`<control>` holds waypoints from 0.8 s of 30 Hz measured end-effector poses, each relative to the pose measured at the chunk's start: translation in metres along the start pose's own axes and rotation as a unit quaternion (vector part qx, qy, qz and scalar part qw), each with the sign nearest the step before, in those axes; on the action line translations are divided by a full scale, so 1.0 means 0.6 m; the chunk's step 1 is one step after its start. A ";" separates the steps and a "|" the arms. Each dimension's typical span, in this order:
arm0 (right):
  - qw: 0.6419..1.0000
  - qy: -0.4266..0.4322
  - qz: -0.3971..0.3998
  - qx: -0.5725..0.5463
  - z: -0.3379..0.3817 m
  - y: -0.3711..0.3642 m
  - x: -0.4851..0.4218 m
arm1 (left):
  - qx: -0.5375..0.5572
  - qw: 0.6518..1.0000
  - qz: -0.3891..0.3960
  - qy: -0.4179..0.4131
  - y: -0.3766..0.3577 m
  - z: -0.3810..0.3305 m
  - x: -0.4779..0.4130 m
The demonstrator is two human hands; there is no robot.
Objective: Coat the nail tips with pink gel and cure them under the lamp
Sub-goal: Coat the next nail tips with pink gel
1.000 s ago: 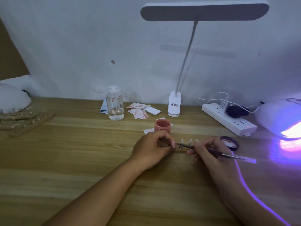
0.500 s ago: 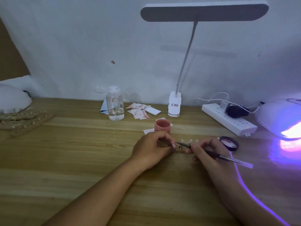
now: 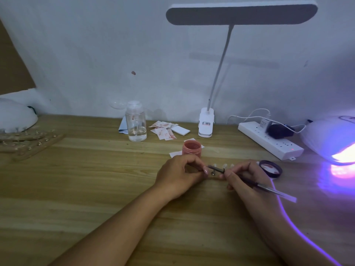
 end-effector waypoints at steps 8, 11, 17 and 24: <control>0.999 0.009 0.013 0.044 0.002 -0.003 0.001 | -0.007 1.000 -0.002 -0.004 0.000 0.000 0.000; 0.999 0.016 0.013 0.034 0.002 -0.002 0.001 | -0.008 1.000 -0.003 -0.005 0.000 0.001 0.001; 1.000 0.011 0.004 0.024 0.002 -0.002 0.000 | -0.004 1.000 -0.009 0.002 0.000 0.002 0.001; 0.999 -0.024 -0.030 -0.022 -0.005 0.009 -0.002 | -0.008 1.000 -0.007 0.004 0.002 0.001 0.001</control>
Point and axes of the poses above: each hand's wrist, its own x-axis away from the middle knuckle, its own y-axis out of the back of the hand, z = x × y, the point moved 8 cm from there along -x, towards the middle knuckle, and after that the axes turned 1 degree about x, right-handed, at the moved point
